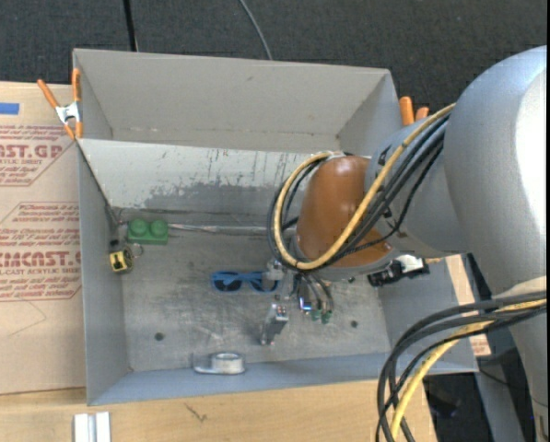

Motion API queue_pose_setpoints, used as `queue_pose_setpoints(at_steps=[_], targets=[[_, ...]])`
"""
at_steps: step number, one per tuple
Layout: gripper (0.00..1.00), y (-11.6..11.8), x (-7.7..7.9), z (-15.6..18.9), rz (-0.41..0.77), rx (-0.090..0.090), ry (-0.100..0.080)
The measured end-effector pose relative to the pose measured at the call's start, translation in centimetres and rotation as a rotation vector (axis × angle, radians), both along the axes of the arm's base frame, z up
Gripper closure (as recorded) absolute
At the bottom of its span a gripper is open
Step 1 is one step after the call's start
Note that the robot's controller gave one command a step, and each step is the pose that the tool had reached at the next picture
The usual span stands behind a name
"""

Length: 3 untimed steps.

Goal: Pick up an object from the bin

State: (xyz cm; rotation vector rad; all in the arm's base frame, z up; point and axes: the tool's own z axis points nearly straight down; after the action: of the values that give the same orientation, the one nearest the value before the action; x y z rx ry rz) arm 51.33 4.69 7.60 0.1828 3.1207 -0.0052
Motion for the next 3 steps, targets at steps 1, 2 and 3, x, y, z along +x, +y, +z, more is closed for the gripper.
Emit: queue_pose_setpoints(at_steps=[1,2,3], targets=[[1.0,0.2,0.5,0.3,0.003,0.004,-0.017],[1.0,1.3,0.0,14.9,0.019,0.006,0.006],[0.0,1.2,-0.2,14.5,0.018,0.004,0.014]])
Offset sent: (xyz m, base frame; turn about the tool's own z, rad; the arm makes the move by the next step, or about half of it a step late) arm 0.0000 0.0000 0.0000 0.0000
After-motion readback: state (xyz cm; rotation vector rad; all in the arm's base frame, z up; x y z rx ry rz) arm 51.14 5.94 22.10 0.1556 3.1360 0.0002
